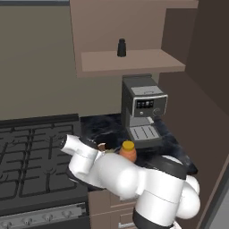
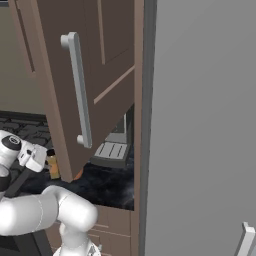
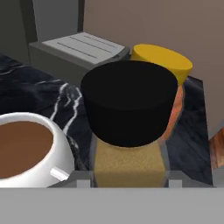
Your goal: Pick the cinnamon and honey bottle from the cabinet and place them next to the mug.
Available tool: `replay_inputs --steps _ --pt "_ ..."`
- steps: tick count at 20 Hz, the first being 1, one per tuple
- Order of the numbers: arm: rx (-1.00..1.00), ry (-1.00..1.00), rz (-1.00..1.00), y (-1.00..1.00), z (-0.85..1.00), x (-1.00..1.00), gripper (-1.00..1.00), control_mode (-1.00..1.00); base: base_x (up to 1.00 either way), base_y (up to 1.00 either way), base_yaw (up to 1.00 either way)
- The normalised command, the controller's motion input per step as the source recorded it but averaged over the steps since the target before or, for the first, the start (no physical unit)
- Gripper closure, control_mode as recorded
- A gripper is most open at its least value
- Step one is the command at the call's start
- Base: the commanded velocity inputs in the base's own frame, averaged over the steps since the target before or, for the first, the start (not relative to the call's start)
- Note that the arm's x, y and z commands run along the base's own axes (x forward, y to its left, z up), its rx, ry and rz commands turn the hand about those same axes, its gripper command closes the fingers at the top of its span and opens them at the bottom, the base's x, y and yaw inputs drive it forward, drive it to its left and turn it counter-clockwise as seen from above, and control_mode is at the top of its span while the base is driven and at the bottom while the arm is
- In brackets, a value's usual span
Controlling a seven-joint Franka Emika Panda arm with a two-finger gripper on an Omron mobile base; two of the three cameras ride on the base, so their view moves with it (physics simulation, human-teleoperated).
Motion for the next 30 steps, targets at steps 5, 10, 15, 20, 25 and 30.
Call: replay_inputs --steps 5,10,15,20,25,30 --pt "0.01 0.00 0.00 -0.01 0.00 -0.01 1.00 -1.00 0.00 0.00 0.00" --pt "0.04 0.00 0.00 -0.05 0.00 0.00 1.00 -1.00 0.00 0.00 0.00" --pt "0.07 0.00 0.00 -0.02 -0.09 0.00 1.00 -1.00 0.00 0.00 0.00" --pt "0.07 0.00 0.00 0.00 -0.12 0.00 1.00 -1.00 0.00 0.00 0.00" --pt "0.02 0.00 0.00 0.00 -0.03 0.00 1.00 -1.00 0.00 0.00 0.00" --pt "0.02 0.00 0.00 0.00 0.00 0.00 -1.00 -1.00 0.00 0.00 0.00"
